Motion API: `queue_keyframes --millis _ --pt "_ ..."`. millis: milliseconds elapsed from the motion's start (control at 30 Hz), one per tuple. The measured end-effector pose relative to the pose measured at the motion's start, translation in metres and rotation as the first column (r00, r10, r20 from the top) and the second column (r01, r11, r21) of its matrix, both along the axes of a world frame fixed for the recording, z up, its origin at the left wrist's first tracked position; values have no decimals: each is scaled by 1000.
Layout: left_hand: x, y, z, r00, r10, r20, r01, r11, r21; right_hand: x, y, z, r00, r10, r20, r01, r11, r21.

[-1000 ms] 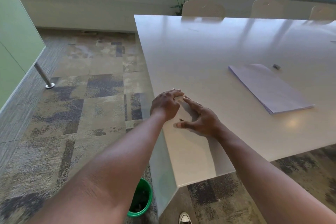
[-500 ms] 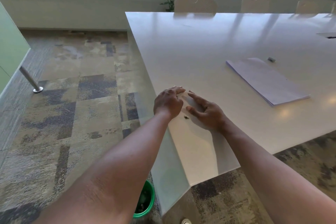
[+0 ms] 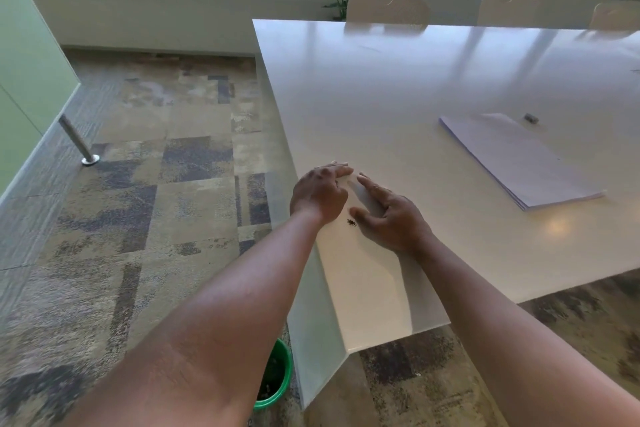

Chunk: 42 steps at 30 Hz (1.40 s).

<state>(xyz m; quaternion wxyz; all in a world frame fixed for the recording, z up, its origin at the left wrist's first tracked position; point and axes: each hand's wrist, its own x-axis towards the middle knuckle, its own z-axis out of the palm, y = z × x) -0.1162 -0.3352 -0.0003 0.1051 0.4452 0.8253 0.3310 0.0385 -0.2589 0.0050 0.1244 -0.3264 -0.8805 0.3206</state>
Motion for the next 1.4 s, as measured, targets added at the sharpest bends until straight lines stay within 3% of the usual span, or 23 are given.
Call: queue_keyframes --millis 367,533,633,900,967,1067,1200,1400 --pt "20 -16 8 996 87 16 -87 996 -2 0 4 1 1000 27 -2 -27 1000 -17" --pt "34 -38 8 982 165 89 -170 984 59 -4 -10 7 990 -45 -132 38 998 -55" --pt "30 -50 8 971 217 98 -226 970 94 -13 -27 18 985 -67 -156 68 998 0" --pt "-10 -111 -7 919 388 76 -392 919 50 -70 -109 43 990 70 -119 -60 994 91" --pt "-19 -131 -15 907 413 83 -417 908 43 -84 -132 42 989 66 -132 -60 997 50" --pt "-29 -159 -32 871 466 156 -474 880 16 -100 -162 25 988 -40 -149 17 989 -148" --pt "-35 -190 -75 797 535 281 -547 836 -41 -110 -195 -36 968 -231 -93 178 904 -388" --pt "-40 -221 -158 746 556 367 -553 824 -124 -106 -214 -141 934 -355 46 330 803 -496"
